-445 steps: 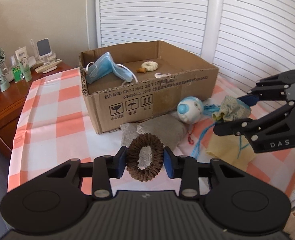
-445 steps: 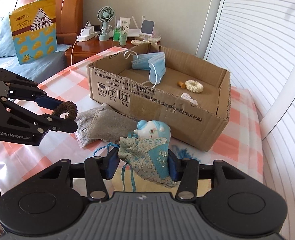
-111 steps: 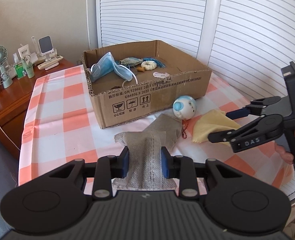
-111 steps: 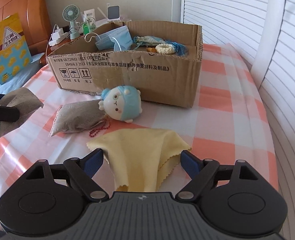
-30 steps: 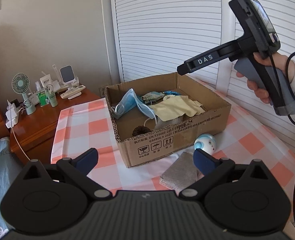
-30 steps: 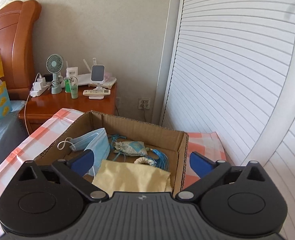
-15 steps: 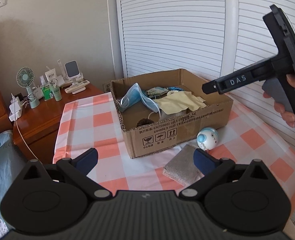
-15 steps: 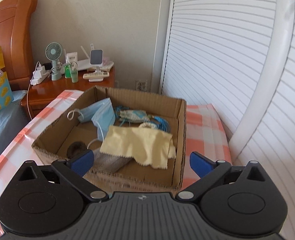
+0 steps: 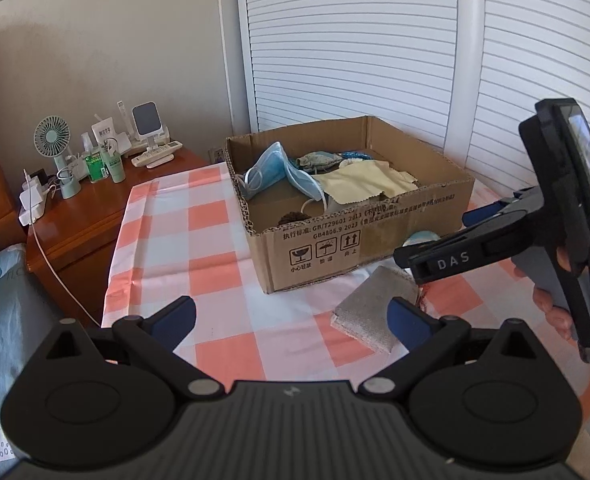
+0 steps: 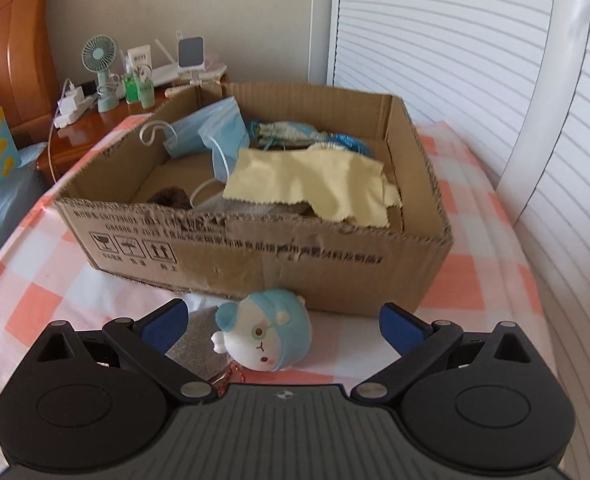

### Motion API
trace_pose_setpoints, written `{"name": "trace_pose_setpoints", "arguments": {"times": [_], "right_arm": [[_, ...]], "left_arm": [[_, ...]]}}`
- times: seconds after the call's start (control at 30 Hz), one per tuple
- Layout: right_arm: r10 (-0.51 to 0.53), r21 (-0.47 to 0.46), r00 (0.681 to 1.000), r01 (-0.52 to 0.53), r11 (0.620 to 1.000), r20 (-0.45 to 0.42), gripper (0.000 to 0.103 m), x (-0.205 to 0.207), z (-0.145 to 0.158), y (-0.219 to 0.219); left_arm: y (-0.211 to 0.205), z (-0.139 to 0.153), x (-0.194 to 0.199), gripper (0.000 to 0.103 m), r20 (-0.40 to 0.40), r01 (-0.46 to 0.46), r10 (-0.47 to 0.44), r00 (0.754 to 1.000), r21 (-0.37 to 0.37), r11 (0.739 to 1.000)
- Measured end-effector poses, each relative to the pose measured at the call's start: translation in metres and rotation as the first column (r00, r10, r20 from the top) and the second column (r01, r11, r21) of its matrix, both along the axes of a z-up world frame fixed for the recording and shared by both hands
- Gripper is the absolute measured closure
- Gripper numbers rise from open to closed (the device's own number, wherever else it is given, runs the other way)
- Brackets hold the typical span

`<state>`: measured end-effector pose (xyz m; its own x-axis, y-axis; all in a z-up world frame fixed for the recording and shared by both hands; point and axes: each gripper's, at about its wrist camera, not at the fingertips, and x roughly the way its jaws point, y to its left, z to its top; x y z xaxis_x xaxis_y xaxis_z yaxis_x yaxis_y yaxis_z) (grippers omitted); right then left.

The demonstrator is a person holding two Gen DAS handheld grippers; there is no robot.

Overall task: Organize soft objects
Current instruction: 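Withdraw the right tool from the box toward the blue-and-white plush toy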

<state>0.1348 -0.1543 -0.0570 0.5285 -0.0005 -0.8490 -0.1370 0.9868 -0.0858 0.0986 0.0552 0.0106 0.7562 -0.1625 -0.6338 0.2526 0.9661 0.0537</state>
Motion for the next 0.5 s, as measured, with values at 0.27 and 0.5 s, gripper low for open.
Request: {"name": "trace_pose_setpoints", "arguments": {"times": [0.27,0.5], "right_arm": [[-0.049,-0.020,0.999,0.049,0.999,0.011,0.000,-0.003,-0.014,-0.014],[-0.032,-0.091,0.999,0.032,0.995,0.007,0.000,-0.013,-0.018,-0.020]], "left_arm": [[-0.004,-0.009,0.004,0.001,-0.035,-0.003,0.004,0.999,0.015,1.000],[-0.015,-0.018,0.010,0.001,-0.063,0.028,-0.027,0.998,0.014,1.000]]}}
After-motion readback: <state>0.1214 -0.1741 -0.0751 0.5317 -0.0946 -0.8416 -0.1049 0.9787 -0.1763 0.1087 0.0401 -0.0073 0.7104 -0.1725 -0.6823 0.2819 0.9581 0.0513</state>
